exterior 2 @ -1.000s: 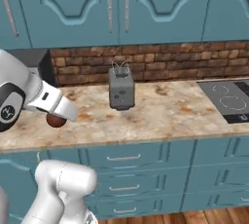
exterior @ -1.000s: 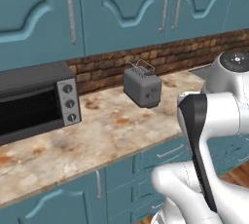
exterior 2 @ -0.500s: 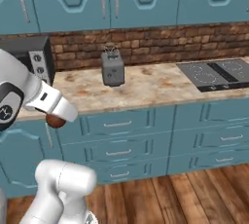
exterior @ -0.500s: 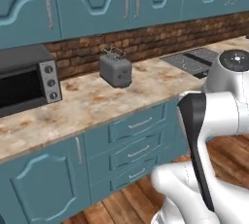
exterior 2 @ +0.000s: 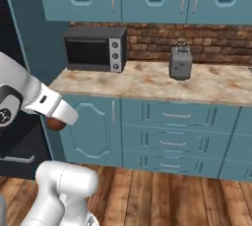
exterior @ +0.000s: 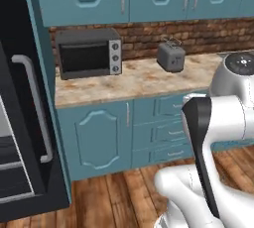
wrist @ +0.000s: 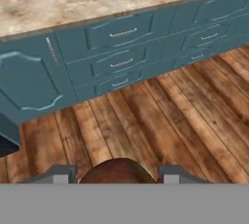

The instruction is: Place the apple in the correct fridge rack based on whether it is a fruit or vegetable. Finally, close the fridge door.

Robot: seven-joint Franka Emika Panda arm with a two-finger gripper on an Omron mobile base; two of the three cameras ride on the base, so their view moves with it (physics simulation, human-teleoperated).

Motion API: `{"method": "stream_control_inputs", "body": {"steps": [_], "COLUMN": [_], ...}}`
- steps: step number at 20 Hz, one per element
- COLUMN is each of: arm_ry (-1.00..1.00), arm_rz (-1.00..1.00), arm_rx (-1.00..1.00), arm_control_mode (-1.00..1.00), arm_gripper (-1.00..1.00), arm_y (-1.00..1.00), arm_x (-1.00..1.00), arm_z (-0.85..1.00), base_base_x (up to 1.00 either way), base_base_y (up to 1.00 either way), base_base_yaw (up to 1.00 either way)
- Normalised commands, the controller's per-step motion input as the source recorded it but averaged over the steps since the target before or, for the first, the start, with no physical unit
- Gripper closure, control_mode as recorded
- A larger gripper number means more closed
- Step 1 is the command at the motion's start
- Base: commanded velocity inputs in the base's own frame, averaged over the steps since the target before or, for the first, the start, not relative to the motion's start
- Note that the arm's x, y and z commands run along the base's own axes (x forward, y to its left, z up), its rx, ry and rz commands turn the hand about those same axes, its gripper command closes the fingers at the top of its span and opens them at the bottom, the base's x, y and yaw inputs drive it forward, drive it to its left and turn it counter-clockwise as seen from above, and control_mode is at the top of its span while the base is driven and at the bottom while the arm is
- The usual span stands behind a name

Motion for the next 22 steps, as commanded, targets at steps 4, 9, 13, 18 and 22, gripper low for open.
{"method": "stream_control_inputs", "body": {"steps": [4,9,13,18,22], "arm_ry": [0.0,0.0,0.0,0.0,0.0], "arm_rz": [0.0,0.0,0.0,0.0,0.0], "arm_rx": [0.0,0.0,0.0,0.0,0.0], "arm_control_mode": [1.0,1.0,1.0,1.0,1.0], "arm_gripper": [1.0,1.0,1.0,1.0,1.0], "arm_y": [0.0,0.0,0.0,0.0,0.0], "arm_x": [0.0,0.0,0.0,0.0,0.0], "arm_z": [0.0,0.0,0.0,0.0,0.0], "base_base_x": [-0.66,-0.54,-0.17,0.38,0.8], "base_base_y": [0.71,0.98,1.0,1.0,1.0], "base_base_yaw": [0.59,0.52,0.34,0.11,0.0]}}
